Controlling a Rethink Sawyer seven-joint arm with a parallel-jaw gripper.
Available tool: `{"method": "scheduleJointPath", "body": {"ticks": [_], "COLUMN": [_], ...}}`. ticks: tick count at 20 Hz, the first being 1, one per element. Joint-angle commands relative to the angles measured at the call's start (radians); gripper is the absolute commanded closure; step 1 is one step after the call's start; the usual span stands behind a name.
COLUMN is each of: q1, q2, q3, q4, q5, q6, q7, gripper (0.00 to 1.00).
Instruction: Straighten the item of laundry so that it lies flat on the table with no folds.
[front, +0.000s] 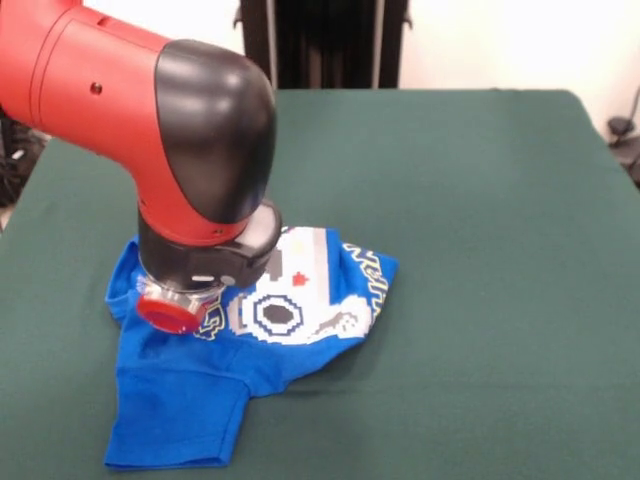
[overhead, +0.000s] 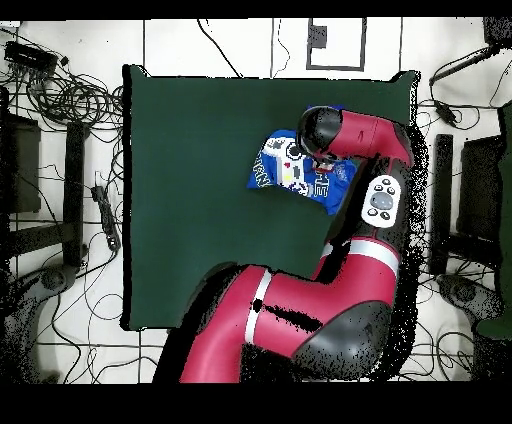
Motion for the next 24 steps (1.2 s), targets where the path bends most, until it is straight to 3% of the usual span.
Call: {"method": "scheduleJointPath", "body": {"ticks": [1,7,13,20,24], "q1": [0.0,-0.01,-0.056,-0.105,-0.164], "q2": [0.138,0.16,0.064,0.037,0.006], "q3": [0.082,0.078,0.101,0.111,0.165], "q4": [0.002,-0.004,0.154,0.262,0.334], "q5": [-0.006,-0.026,-0.061,-0.129,-0.157], "q6": [-0.093,-0.132,-0.204,-0.355,-0.432], "q7": [0.018,0.004,-0.155,-0.269,-0.381], "gripper": [1.0,1.0,1.0,1.0,1.0]}}
